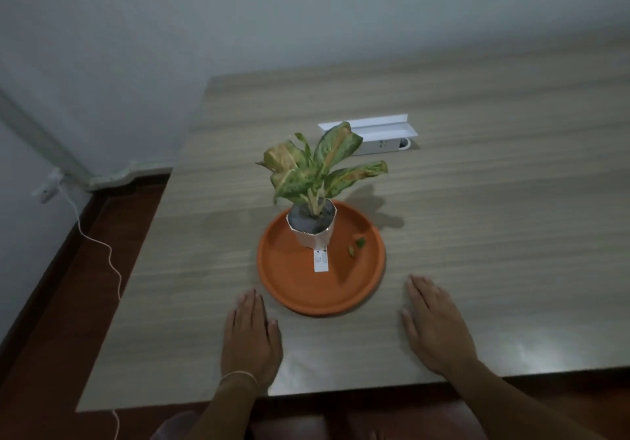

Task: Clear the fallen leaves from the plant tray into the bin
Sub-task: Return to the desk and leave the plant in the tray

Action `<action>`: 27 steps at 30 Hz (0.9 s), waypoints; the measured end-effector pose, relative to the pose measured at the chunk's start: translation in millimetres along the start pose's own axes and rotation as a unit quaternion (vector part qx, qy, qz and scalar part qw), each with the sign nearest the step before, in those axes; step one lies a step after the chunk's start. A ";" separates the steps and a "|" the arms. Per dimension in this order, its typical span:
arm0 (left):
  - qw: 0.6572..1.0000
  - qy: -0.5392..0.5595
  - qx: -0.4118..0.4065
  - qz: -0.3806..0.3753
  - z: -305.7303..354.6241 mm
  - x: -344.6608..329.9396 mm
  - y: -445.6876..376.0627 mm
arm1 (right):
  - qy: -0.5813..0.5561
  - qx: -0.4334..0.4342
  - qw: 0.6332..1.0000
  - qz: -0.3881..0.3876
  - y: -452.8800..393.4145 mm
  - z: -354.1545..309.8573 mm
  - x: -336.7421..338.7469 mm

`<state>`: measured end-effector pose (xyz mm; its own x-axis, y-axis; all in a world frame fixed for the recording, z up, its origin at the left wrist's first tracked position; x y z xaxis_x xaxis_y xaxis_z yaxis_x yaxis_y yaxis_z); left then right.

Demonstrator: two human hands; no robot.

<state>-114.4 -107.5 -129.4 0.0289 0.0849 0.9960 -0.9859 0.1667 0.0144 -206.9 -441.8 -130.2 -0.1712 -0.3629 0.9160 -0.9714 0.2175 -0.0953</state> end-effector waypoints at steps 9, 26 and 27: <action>1.000 0.007 -0.002 -0.018 2.2 4.6 5.1 | -0.001 -0.003 1.000 -0.009 1.6 1.4 -0.9; 1.000 -0.012 -0.005 -0.013 0.1 2.0 4.3 | 0.004 0.004 1.000 -0.003 0.6 -2.6 3.7; 1.000 -0.011 -0.005 -0.010 0.0 2.0 4.4 | 0.003 0.003 1.000 -0.001 0.4 -3.0 3.5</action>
<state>-118.7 -106.6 -127.3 0.0443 0.0595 0.9972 -0.9834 0.1783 0.0330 -207.4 -440.3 -125.9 -0.1689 -0.3571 0.9186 -0.9727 0.2109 -0.0969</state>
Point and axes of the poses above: each hand's wrist, its own y-axis away from the middle knuckle, its own x-axis out of the back of the hand, z = x × y, the point moved 3 cm from there along -y, towards the middle knuckle, and after that the axes turned 9 degrees about -y, right-handed, at the moved point
